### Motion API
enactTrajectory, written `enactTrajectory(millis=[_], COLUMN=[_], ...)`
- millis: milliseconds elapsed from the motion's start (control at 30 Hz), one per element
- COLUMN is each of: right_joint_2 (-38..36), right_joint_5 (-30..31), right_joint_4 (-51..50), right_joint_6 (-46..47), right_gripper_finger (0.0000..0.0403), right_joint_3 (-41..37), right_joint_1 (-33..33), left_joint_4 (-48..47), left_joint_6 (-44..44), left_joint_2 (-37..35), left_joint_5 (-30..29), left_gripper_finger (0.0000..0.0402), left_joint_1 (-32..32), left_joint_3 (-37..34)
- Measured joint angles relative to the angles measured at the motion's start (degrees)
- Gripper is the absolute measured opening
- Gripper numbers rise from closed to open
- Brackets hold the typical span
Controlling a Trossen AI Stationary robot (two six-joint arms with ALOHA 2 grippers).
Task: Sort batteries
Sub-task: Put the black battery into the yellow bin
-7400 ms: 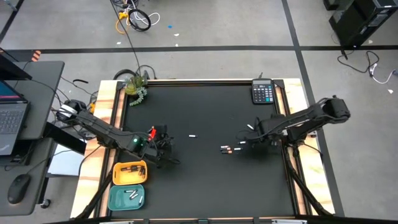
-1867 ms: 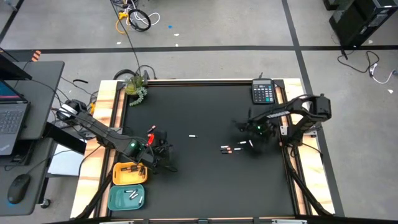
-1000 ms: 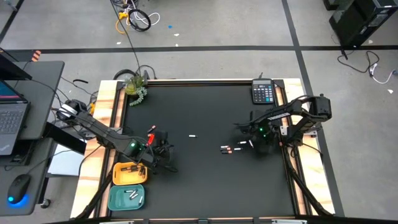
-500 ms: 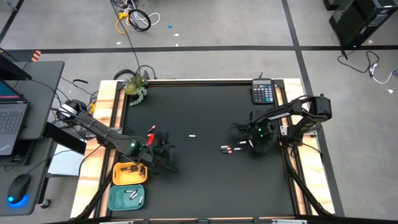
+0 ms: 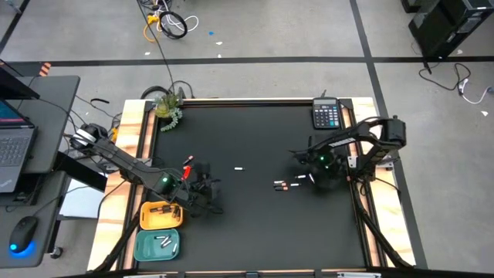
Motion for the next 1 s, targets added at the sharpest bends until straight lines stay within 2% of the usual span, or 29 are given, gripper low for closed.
enactTrajectory(millis=[100,267,567,667,800,1000], right_joint_2=[2.7,5.3,2.4,0.6,-1.4,0.9], right_joint_5=[0.2,4.3,4.6,7.1,7.6,8.3], right_joint_4=[-3.7,-6.9,-8.0,-7.6,-5.3,-5.2], right_joint_6=[-4.7,-5.7,-5.4,2.1,20.7,25.5], right_gripper_finger=[0.0276,0.0277,0.0278,0.0281,0.0282,0.0274], right_joint_3=[2.5,5.4,4.9,5.3,6.4,6.3], right_joint_1=[-0.6,-0.8,-0.6,1.3,3.8,6.2], left_joint_4=[0.0,-0.4,-1.0,-1.6,-1.6,2.2], left_joint_6=[0.0,0.1,0.1,-0.1,-0.3,-0.1], left_joint_2=[0.0,0.0,0.0,0.0,0.0,0.2], left_joint_5=[-0.3,-0.3,-0.3,-0.3,-0.6,-6.7], left_gripper_finger=[0.0172,0.0172,0.0172,0.0172,0.0172,0.0172], left_joint_1=[0.0,0.0,0.0,0.0,0.0,0.0], left_joint_3=[0.0,0.0,0.0,0.0,0.0,-1.2])
